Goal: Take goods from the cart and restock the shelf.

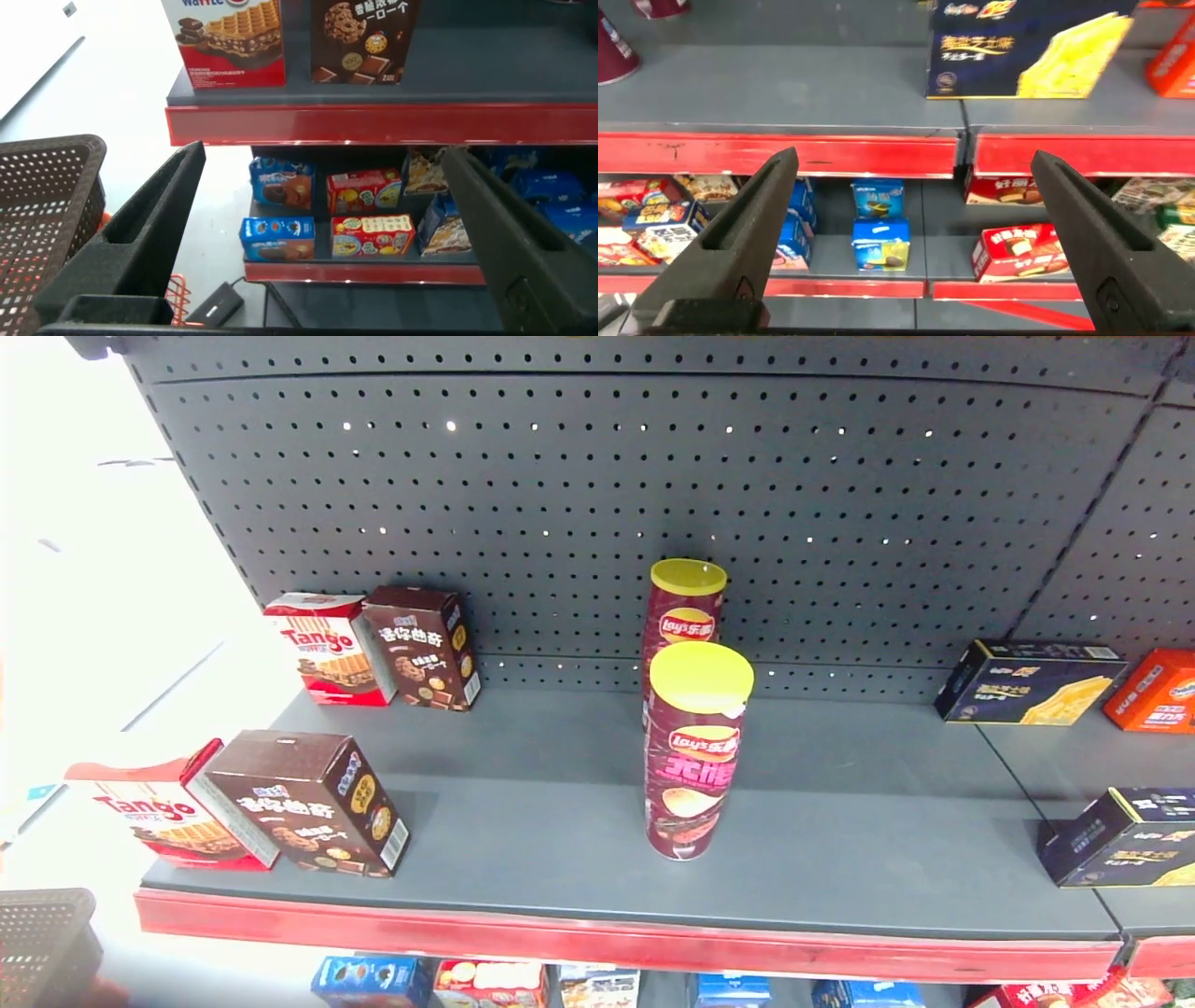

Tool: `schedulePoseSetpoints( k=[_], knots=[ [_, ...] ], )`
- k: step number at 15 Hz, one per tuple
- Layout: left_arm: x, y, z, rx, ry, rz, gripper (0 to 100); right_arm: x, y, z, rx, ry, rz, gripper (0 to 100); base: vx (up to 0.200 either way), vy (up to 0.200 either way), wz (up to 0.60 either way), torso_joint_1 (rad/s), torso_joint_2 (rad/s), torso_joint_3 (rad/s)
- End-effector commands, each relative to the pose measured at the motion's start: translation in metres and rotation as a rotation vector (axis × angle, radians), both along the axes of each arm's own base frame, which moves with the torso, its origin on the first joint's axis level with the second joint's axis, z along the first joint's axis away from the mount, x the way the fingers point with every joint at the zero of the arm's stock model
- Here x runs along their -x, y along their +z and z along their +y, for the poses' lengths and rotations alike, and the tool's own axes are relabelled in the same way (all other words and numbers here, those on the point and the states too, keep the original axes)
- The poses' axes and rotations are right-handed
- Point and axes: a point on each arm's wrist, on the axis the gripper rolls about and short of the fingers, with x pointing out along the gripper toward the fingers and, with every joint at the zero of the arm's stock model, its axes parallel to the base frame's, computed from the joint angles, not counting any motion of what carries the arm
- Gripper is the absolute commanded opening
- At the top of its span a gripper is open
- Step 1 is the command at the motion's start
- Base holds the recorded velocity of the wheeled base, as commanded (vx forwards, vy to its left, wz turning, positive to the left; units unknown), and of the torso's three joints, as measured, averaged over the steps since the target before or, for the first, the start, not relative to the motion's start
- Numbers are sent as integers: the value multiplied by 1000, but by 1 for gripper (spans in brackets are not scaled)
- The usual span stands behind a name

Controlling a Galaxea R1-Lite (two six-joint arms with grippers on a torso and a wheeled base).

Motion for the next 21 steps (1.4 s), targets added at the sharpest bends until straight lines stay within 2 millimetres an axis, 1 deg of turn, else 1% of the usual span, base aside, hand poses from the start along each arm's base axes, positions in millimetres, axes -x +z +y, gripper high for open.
schedulePoseSetpoints(
  k=[1,15,17,21],
  knots=[
    [0,0,0,1,1,2,100,0,0,0,1,0,5,100,0,0,-600,22,7,2],
    [0,0,0,4,4,2,100,0,0,0,0,0,3,100,0,0,0,0,0,0],
    [0,0,0,4,4,2,100,0,0,0,0,0,3,100,-200,0,0,0,2,5],
    [0,0,0,4,3,2,100,0,0,0,0,0,3,100,0,0,0,0,0,0]
  ],
)
